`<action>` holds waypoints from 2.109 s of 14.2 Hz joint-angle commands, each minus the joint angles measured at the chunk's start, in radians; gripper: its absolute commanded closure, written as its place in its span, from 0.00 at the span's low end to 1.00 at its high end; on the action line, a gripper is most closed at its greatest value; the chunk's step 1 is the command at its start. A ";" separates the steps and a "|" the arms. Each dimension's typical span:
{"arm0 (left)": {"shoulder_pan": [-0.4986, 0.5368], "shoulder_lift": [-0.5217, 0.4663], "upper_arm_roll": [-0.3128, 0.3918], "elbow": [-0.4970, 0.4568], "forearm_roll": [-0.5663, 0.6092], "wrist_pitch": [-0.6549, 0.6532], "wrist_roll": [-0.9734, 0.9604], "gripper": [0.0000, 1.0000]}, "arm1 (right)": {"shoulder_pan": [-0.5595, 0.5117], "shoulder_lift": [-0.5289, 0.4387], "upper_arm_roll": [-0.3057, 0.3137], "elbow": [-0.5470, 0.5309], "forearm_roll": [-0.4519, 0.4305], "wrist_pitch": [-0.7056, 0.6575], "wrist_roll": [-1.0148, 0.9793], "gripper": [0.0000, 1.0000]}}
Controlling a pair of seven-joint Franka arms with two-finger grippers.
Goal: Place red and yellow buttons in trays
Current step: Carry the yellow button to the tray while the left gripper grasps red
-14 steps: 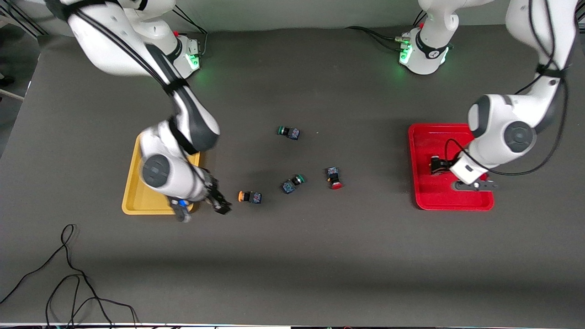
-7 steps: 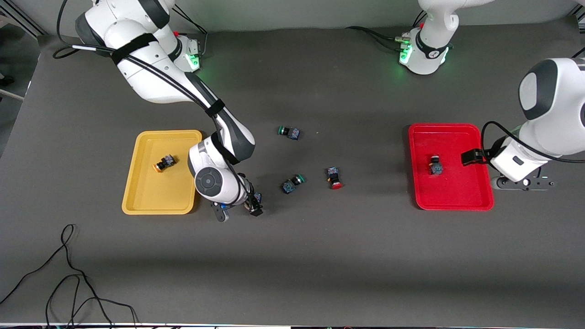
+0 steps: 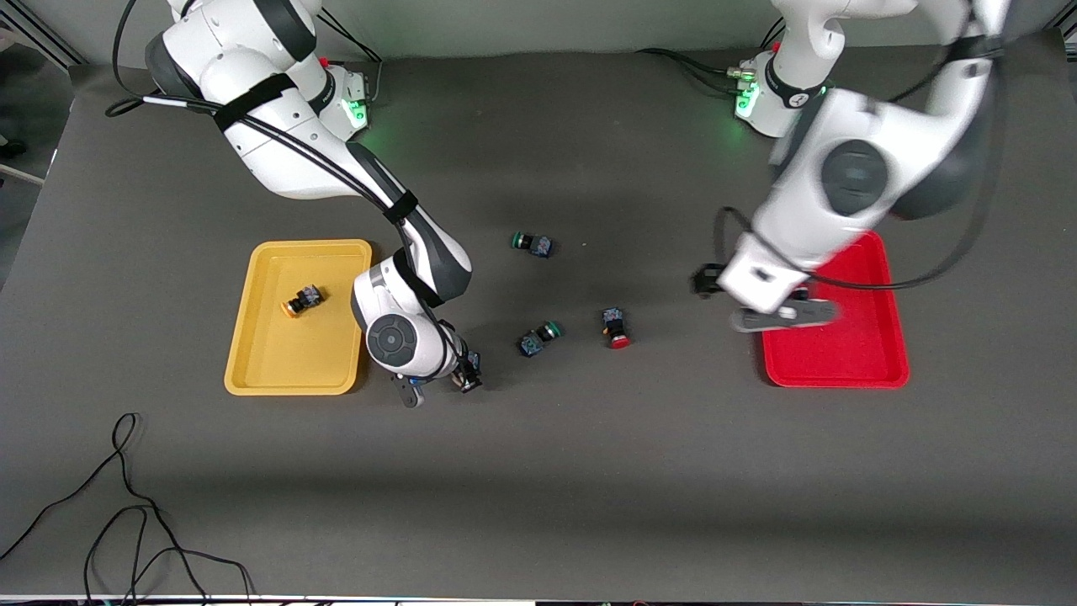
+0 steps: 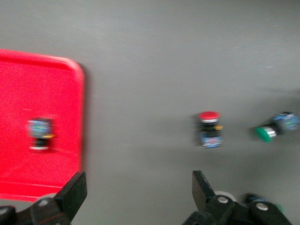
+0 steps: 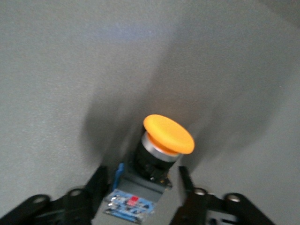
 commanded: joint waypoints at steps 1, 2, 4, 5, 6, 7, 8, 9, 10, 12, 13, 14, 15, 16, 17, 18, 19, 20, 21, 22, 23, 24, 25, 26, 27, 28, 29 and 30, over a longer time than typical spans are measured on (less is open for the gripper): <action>-0.104 0.091 0.017 0.028 0.018 0.103 -0.149 0.00 | -0.002 -0.051 0.000 0.002 -0.019 -0.091 -0.004 0.96; -0.130 0.125 0.017 0.028 0.028 0.142 -0.174 0.00 | -0.003 -0.081 0.001 0.001 -0.015 -0.153 -0.015 0.99; -0.161 0.202 0.017 0.028 0.076 0.231 -0.239 0.00 | -0.013 -0.170 -0.012 -0.039 -0.015 -0.253 -0.088 0.99; -0.173 0.248 0.017 0.028 0.103 0.274 -0.284 0.00 | -0.037 -0.234 -0.014 -0.097 -0.015 -0.264 -0.157 1.00; -0.185 0.292 0.017 0.028 0.131 0.314 -0.319 0.00 | -0.072 -0.299 -0.014 -0.157 -0.015 -0.269 -0.223 1.00; -0.196 0.334 0.017 0.028 0.151 0.352 -0.350 0.00 | -0.118 -0.360 -0.014 -0.215 -0.015 -0.284 -0.301 1.00; -0.202 0.369 0.017 0.028 0.166 0.384 -0.373 0.00 | -0.153 -0.414 -0.026 -0.281 -0.019 -0.292 -0.413 0.99; -0.205 0.400 0.018 0.028 0.174 0.407 -0.382 0.00 | -0.166 -0.454 -0.076 -0.339 -0.021 -0.286 -0.529 0.99; -0.212 0.421 0.020 0.028 0.176 0.429 -0.387 0.00 | -0.166 -0.473 -0.132 -0.369 -0.019 -0.281 -0.614 0.99; -0.219 0.443 0.021 0.028 0.176 0.432 -0.405 0.02 | -0.171 -0.465 -0.195 -0.394 -0.010 -0.266 -0.732 0.98; -0.221 0.452 0.021 0.026 0.179 0.432 -0.425 0.10 | -0.172 -0.452 -0.215 -0.415 -0.010 -0.219 -0.768 0.98; -0.225 0.457 0.023 0.026 0.179 0.432 -0.431 0.25 | -0.175 -0.436 -0.239 -0.445 -0.010 -0.156 -0.821 0.97; -0.228 0.461 0.024 0.026 0.177 0.432 -0.433 0.44 | -0.177 -0.430 -0.267 -0.470 -0.005 -0.098 -0.875 0.95; -0.228 0.461 0.024 0.026 0.179 0.428 -0.439 0.64 | -0.178 -0.428 -0.270 -0.472 0.014 -0.085 -0.888 0.94; -0.228 0.460 0.024 0.028 0.177 0.420 -0.441 0.77 | -0.177 -0.430 -0.270 -0.470 0.051 -0.088 -0.886 0.92; -0.227 0.452 0.024 0.029 0.177 0.414 -0.442 0.83 | -0.172 -0.435 -0.270 -0.469 0.068 -0.091 -0.885 0.89; -0.225 0.446 0.024 0.040 0.177 0.405 -0.442 0.83 | -0.172 -0.438 -0.269 -0.469 0.070 -0.091 -0.885 0.88; -0.221 0.416 0.023 0.054 0.177 0.365 -0.442 0.83 | -0.172 -0.432 -0.269 -0.467 0.070 -0.090 -0.885 0.79; -0.218 0.376 0.023 0.080 0.170 0.290 -0.436 0.83 | -0.174 -0.425 -0.270 -0.467 0.070 -0.081 -0.886 0.54; -0.212 0.331 0.021 0.116 0.163 0.200 -0.427 0.84 | -0.178 -0.419 -0.270 -0.466 0.070 -0.079 -0.888 0.01; -0.192 0.296 0.018 0.153 0.154 0.125 -0.422 0.84 | -0.178 -0.430 -0.270 -0.464 0.070 -0.085 -0.888 0.00; -0.172 0.264 0.017 0.184 0.134 0.065 -0.409 0.85 | -0.177 -0.445 -0.270 -0.455 0.070 -0.093 -0.885 0.00; -0.146 0.233 0.017 0.190 0.111 0.021 -0.358 0.85 | -0.177 -0.465 -0.270 -0.447 0.070 -0.117 -0.891 0.00; -0.109 0.195 0.018 0.177 0.094 -0.023 -0.282 0.87 | -0.177 -0.490 -0.272 -0.425 0.070 -0.154 -0.894 0.00; -0.062 0.161 0.018 0.151 0.090 -0.066 -0.190 0.87 | -0.177 -0.514 -0.272 -0.400 0.068 -0.194 -0.895 0.00; -0.001 0.114 0.018 0.108 0.084 -0.091 -0.101 0.87 | -0.174 -0.551 -0.272 -0.386 0.059 -0.209 -0.895 0.00; 0.062 0.062 0.018 0.045 0.079 -0.092 0.000 0.87 | -0.165 -0.589 -0.270 -0.375 0.058 -0.211 -0.895 0.00; 0.127 0.008 0.018 -0.024 0.077 -0.092 0.110 0.87 | -0.152 -0.627 -0.269 -0.362 0.056 -0.211 -0.897 0.00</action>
